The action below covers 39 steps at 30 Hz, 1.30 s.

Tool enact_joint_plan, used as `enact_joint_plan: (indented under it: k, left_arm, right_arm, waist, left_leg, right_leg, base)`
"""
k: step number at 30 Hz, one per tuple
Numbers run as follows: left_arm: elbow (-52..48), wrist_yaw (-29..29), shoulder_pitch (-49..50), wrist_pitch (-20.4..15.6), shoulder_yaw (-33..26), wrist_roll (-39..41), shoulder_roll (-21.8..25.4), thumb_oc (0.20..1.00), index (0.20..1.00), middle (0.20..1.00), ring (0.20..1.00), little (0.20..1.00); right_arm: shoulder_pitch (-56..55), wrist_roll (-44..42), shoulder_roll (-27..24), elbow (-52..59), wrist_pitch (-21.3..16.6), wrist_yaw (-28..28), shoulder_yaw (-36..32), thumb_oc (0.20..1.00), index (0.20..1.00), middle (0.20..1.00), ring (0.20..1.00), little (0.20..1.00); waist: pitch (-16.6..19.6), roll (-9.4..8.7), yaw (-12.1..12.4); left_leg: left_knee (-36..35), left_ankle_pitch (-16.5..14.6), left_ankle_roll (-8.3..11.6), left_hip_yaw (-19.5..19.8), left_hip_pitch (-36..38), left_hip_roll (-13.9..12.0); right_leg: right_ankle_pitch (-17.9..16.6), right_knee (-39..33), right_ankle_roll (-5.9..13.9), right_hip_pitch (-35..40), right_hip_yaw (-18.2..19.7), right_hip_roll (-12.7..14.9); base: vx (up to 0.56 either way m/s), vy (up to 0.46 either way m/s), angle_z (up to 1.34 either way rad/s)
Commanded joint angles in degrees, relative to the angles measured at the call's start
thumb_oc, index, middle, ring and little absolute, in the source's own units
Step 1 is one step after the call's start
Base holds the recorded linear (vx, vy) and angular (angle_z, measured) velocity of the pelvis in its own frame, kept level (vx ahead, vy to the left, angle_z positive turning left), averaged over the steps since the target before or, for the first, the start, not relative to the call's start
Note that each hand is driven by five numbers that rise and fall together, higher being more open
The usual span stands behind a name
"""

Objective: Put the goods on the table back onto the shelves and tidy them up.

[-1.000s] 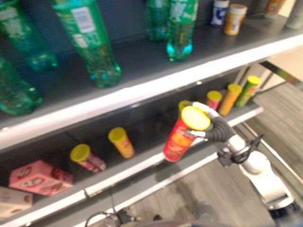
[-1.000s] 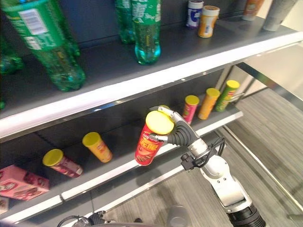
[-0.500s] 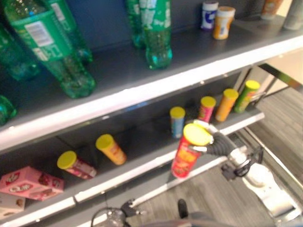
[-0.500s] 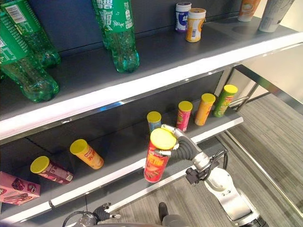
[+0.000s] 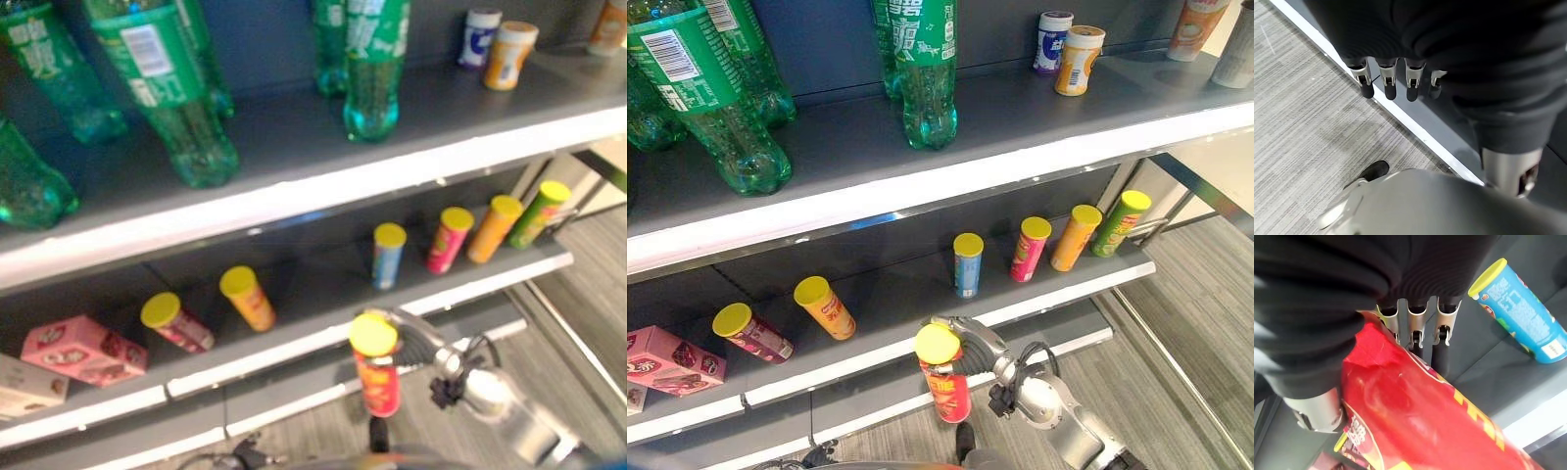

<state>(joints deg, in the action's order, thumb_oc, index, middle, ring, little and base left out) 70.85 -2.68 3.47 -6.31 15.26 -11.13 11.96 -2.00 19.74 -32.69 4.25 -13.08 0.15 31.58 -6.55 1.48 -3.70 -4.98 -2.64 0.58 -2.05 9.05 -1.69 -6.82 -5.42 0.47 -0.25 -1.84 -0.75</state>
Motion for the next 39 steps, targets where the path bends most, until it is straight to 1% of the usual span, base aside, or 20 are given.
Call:
enact_joint_plan:
  k: [1,4,8,11,12,16,17,18,19,20,22,25,29,34,35,36,37,39]
  left_arm:
    - [3.5,-1.4,-2.3,-0.6,2.0,1.7,-1.1,1.0,1.0,1.0,1.0,1.0]
    - [3.5,-1.7,-2.4,-0.5,2.2,2.1,-1.0,1.0,1.0,1.0,1.0,1.0]
    - [3.3,-2.5,-2.3,-0.1,2.4,2.7,-0.6,1.0,1.0,1.0,1.0,1.0]
    - [3.3,-2.7,-2.3,-0.1,2.4,2.6,-0.5,1.0,1.0,1.0,1.0,1.0]
    - [3.1,-3.2,-2.4,-0.1,2.9,2.2,-0.4,1.0,1.0,1.0,1.0,1.0]
    - [2.7,-3.7,-2.7,0.1,3.5,1.9,-0.4,1.0,1.0,1.0,1.0,1.0]
    - [2.5,-4.3,-3.0,0.0,4.0,1.8,-0.4,1.0,1.0,1.0,1.0,1.0]
    - [2.5,-5.3,-3.2,-0.1,4.4,1.9,-0.3,1.0,1.0,1.0,1.0,1.0]
    - [2.5,-5.3,-3.2,-0.1,4.4,1.9,-0.3,1.0,1.0,1.0,1.0,1.0]
    - [2.5,-6.4,-3.3,-0.4,4.8,1.8,-0.3,1.0,1.0,1.0,1.0,1.0]
    - [2.7,-7.4,-3.7,-0.8,5.2,1.5,0.0,1.0,1.0,1.0,1.0,1.0]
    - [2.7,-9.3,-4.3,-1.3,6.4,1.2,0.4,1.0,1.0,1.0,1.0,1.0]
    - [2.1,-11.1,-5.9,-1.7,8.7,1.0,1.7,1.0,1.0,1.0,1.0,1.0]
    - [1.4,-11.5,-8.4,-2.6,11.3,1.3,2.9,1.0,1.0,1.0,1.0,1.0]
    - [1.4,-11.5,-8.5,-2.6,11.3,1.3,2.9,1.0,1.0,1.0,1.0,1.0]
    - [1.3,-11.5,-9.1,-2.9,12.3,1.6,3.3,1.0,1.0,1.0,1.0,1.0]
    - [1.3,-11.5,-9.2,-2.9,12.2,1.7,3.4,1.0,1.0,1.0,1.0,1.0]
    - [1.1,-11.4,-10.0,-3.2,13.4,1.7,3.8,1.0,1.0,1.0,1.0,1.0]
  right_arm:
    - [5.8,-0.2,2.8,2.3,-2.0,-4.8,1.8,0.2,0.2,0.2,0.2,0.2]
    - [7.5,0.1,4.0,1.3,-1.6,-6.4,1.7,0.2,0.2,0.2,0.2,0.2]
    - [10.2,-0.2,6.5,0.5,-0.6,-10.0,0.1,0.2,0.2,0.2,0.2,0.2]
    - [10.5,-0.1,6.8,0.6,-0.6,-10.6,-0.1,0.2,0.2,0.2,0.2,0.2]
    - [11.6,-0.4,7.8,0.3,-0.5,-12.5,-0.6,0.2,0.2,0.2,0.2,0.2]
    - [11.9,-0.8,8.4,0.1,-0.7,-14.5,-1.2,0.2,0.2,0.2,0.2,0.2]
    - [12.3,-0.4,9.0,-0.1,-1.2,-17.5,-1.6,0.2,0.2,0.2,0.2,0.2]
    - [12.7,1.5,9.3,0.6,-2.6,-21.2,-1.3,0.2,0.2,0.2,0.2,0.2]
    - [12.7,1.6,9.3,0.5,-2.6,-21.3,-1.3,0.2,0.2,0.2,0.2,0.2]
    - [13.8,3.3,9.9,0.1,-3.2,-24.2,0.0,0.2,0.2,0.2,0.2,0.2]
    - [16.4,5.6,11.0,-2.8,-4.4,-26.3,3.3,0.2,0.2,0.2,0.2,0.2]
    - [20.5,7.9,12.9,-7.8,-4.7,-30.1,7.0,0.2,0.2,0.2,0.2,0.2]
    - [27.4,10.6,14.9,-13.6,-4.4,-35.2,9.5,0.2,0.2,0.2,0.2,0.2]
    - [34.2,13.5,15.9,-18.2,-3.5,-37.9,11.3,0.2,0.2,0.2,0.2,0.2]
    - [34.3,13.5,16.0,-18.4,-3.5,-38.0,11.3,0.2,0.2,0.2,0.2,0.2]
    - [36.4,14.3,16.3,-20.1,-2.9,-38.8,12.0,0.2,0.2,0.2,0.2,0.2]
    - [36.5,14.4,16.4,-20.3,-2.9,-38.9,12.0,0.2,0.2,0.2,0.2,0.2]
    - [39.4,15.7,16.7,-22.4,-1.9,-39.8,12.3,0.2,0.2,0.2,0.2,0.2]
  waist:
    - [-0.3,-1.92,1.2]
    - [-0.6,-1.74,1.4]
    - [-0.6,-1.32,2.2]
    - [-0.6,-1.3,2.4]
    - [-0.5,-1.25,2.5]
    - [-0.6,-1.15,2.4]
    - [-0.8,-0.94,2.4]
    - [-1.4,-0.69,2.3]
    - [-1.4,-0.68,2.3]
    - [-2.0,-0.48,2.5]
    - [-2.8,-0.26,2.9]
    - [-4.2,0.0,3.8]
    - [-6.5,0.19,5.6]
    - [-8.8,1.05,7.4]
    - [-8.7,1.03,7.4]
    - [-9.2,1.37,8.1]
    - [-9.1,1.35,8.1]
    - [-9.3,1.68,9.0]
  left_leg:
    - [0.0,1.0,1.99,0.1,-2.8,-1.7]
    - [0.0,0.9,1.92,0.2,-3.0,-1.5]
    - [0.0,0.8,1.79,0.6,-3.5,-1.1]
    - [0.0,0.7,1.77,0.7,-3.3,-1.0]
    - [0.0,0.5,1.74,0.6,-3.1,-1.0]
    - [0.0,0.4,1.7,0.6,-3.0,-0.9]
    - [0.0,0.4,1.67,0.6,-3.1,-0.9]
    - [0.0,0.4,1.71,0.6,-3.3,-0.9]
    - [0.0,0.4,1.71,0.6,-3.3,-0.9]
    - [0.0,0.5,1.72,0.7,-3.7,-1.0]
    - [0.0,0.8,1.75,1.0,-4.4,-1.0]
    - [0.0,1.4,1.76,1.7,-5.8,-0.9]
    - [0.0,2.6,1.67,3.0,-8.5,-0.7]
    - [0.0,4.4,1.77,4.8,-12.8,-0.2]
    - [0.0,4.4,1.77,4.8,-13.0,-0.2]
    - [0.0,5.0,1.82,5.3,-14.5,0.0]
    - [0.0,5.0,1.82,5.4,-14.7,0.0]
    - [0.0,5.8,1.89,6.0,-16.8,0.4]
  right_leg:
    - [4.9,0.4,4.9,5.3,0.3,4.7]
    - [4.8,0.4,4.95,5.1,0.2,4.9]
    - [4.8,0.4,5.14,4.8,-0.2,5.3]
    - [4.8,0.4,5.14,4.9,-0.3,5.4]
    - [5.0,0.4,5.17,5.2,-0.2,5.5]
    - [5.0,0.4,5.2,5.2,-0.2,5.5]
    - [4.9,0.4,5.27,5.0,-0.1,5.6]
    - [4.9,0.4,5.34,4.7,-0.2,5.7]
    - [4.9,0.4,5.34,4.7,-0.2,5.7]
    - [4.9,0.4,5.42,4.3,-0.4,5.7]
    - [4.8,0.4,5.43,3.7,-0.6,5.7]
    - [4.7,0.4,5.43,2.8,-1.1,5.7]
    - [4.2,0.4,5.5,0.6,-1.8,5.7]
    - [3.1,0.4,5.59,-2.8,-2.8,5.9]
    - [3.1,0.4,5.59,-3.0,-2.9,5.9]
    - [2.7,0.5,5.65,-4.3,-3.3,6.0]
    - [2.6,0.5,5.65,-4.6,-3.3,6.0]
    - [2.2,0.7,5.76,-6.3,-3.8,6.2]
  base:
    - [-0.01,0.048,0.04]
    - [-0.01,0.04,0.02]
    - [0.0,0.037,0.07]
    - [0.02,0.017,0.09]
    - [0.0,0.0,0.0]
    - [0.01,0.006,0.0]
    - [-0.02,0.03,0.0]
    - [-0.03,0.03,-0.01]
    - [-0.05,0.024,-0.04]
    - [-0.05,0.016,-0.05]
    - [-0.08,0.014,-0.03]
    - [-0.09,-0.001,0.0]
    - [-0.12,-0.023,0.19]
    - [-0.12,-0.015,0.19]
    - [-0.1,-0.004,0.19]
    - [-0.06,-0.007,0.16]
    - [-0.08,-0.007,0.1]
    - [-0.05,-0.003,0.12]
